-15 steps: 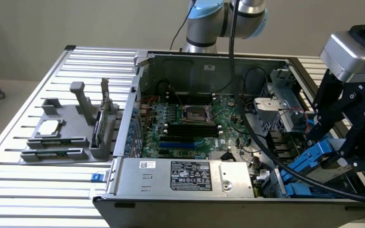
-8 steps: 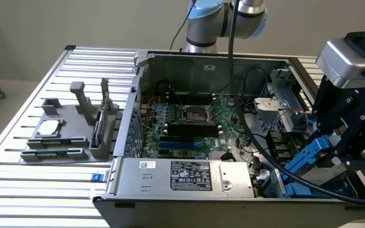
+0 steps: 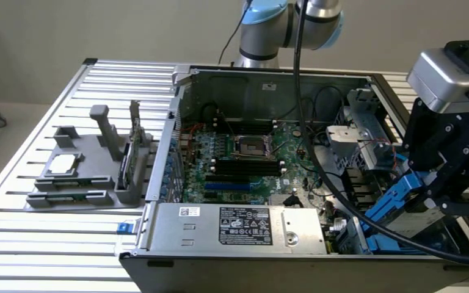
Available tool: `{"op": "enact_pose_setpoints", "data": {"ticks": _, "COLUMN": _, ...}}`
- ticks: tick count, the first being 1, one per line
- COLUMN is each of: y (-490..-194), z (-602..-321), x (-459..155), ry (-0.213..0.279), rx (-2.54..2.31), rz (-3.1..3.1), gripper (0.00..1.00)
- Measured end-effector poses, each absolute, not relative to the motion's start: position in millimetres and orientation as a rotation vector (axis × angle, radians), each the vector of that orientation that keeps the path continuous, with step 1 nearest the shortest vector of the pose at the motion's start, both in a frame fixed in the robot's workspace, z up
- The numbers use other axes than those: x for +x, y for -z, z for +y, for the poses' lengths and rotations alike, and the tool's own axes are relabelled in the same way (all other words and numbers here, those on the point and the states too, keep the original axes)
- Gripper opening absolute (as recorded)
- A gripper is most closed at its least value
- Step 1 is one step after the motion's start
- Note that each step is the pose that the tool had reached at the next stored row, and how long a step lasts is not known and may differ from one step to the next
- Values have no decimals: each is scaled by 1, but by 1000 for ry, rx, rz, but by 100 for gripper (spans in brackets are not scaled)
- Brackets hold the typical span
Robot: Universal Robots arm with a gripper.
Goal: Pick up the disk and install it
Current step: 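Insert the disk into the insertion slot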
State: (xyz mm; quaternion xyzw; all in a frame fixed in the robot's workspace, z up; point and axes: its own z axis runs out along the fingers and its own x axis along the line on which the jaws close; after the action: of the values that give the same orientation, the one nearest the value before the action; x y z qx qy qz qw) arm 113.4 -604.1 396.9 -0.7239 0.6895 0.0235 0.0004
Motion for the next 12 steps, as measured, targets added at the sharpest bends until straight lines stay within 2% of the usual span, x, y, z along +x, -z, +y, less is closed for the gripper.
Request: {"op": "enact_pose_setpoints", "data": {"ticks": 12, "y": -400, "z": -604, "x": 113, "ry": -103, "rx": -2259, "rz": 2151, "gripper": 33}}
